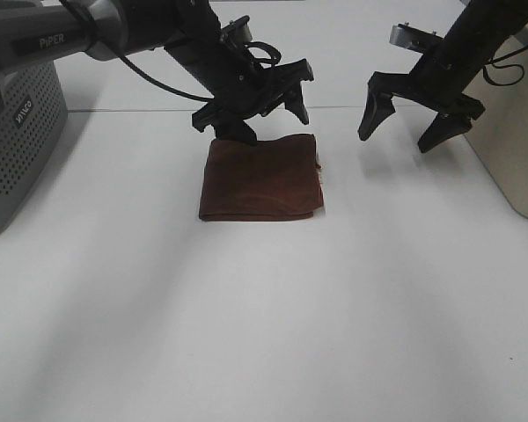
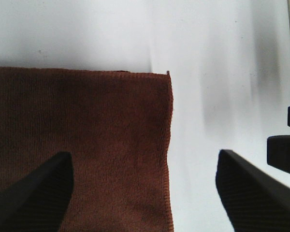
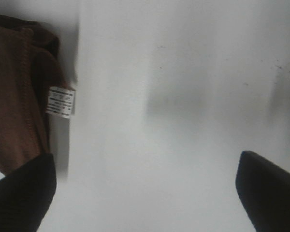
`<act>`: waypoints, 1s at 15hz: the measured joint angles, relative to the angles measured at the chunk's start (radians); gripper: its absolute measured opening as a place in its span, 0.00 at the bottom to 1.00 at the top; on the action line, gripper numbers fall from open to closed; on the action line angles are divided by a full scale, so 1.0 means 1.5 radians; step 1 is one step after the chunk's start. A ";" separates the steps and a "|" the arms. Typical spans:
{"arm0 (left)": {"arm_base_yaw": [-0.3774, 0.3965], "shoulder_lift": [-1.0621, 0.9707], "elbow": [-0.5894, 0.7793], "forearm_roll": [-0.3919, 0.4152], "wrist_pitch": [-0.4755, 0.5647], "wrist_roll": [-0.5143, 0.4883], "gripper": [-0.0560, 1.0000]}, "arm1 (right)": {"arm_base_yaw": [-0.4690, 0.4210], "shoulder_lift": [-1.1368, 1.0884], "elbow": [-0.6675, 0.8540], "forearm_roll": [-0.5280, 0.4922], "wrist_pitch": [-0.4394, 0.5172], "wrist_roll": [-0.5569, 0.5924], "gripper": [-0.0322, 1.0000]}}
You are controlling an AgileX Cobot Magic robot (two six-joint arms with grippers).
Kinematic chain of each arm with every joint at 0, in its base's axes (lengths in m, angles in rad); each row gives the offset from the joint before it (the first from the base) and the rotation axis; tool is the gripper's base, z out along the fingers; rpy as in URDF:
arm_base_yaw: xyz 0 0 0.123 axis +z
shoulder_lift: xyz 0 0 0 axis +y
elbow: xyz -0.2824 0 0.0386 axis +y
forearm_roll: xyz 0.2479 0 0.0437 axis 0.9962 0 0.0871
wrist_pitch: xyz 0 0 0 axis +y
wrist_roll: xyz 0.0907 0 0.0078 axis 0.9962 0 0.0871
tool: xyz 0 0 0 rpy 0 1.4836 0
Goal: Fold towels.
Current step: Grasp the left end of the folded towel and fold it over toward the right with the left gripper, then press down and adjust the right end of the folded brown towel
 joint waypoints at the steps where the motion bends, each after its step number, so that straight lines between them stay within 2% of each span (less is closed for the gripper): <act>1: 0.003 -0.007 0.000 0.000 0.003 0.013 0.77 | 0.000 0.000 0.000 0.030 0.003 -0.011 0.97; 4: 0.037 -0.037 0.000 0.005 0.043 0.049 0.77 | 0.000 0.000 0.000 0.183 0.052 -0.093 0.97; 7: 0.092 -0.058 0.000 0.016 0.093 0.054 0.77 | 0.002 0.001 0.000 0.397 0.063 -0.184 0.97; 8: 0.103 -0.061 0.000 0.018 0.107 0.054 0.77 | 0.006 0.005 -0.001 0.447 0.065 -0.204 0.97; 9: 0.107 -0.063 0.000 0.017 0.121 0.057 0.77 | 0.012 0.014 -0.001 0.483 0.065 -0.217 0.97; 13: 0.108 -0.081 -0.001 0.003 0.176 0.114 0.77 | 0.047 0.092 -0.001 0.533 0.065 -0.269 0.97; 15: 0.108 -0.091 -0.001 0.007 0.190 0.121 0.77 | 0.047 0.126 -0.001 0.565 0.064 -0.284 0.97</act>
